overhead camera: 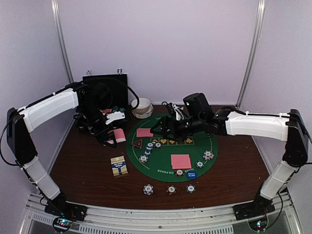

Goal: Distribute texas hold em gaming equipment

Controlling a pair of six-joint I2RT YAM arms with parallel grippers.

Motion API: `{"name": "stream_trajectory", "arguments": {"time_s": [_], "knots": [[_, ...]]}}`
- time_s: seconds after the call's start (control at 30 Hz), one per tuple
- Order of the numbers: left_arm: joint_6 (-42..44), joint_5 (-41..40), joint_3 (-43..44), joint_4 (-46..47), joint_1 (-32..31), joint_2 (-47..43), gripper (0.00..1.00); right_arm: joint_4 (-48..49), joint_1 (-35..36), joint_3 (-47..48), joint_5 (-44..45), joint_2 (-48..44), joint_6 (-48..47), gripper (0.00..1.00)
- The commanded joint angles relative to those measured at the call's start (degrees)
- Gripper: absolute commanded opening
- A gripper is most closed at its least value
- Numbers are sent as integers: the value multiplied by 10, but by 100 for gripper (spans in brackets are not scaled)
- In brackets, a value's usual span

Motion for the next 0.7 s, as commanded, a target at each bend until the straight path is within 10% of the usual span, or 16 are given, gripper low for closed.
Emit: {"name": "stream_trajectory", "arguments": {"time_s": [0.0,0.67], "knots": [[7,19,13,7,3,-17,0,115,21,42,-44,63,73,91],[3,31,23,7,3,-12,0,321,60,166,-118,257,241,86]]}}
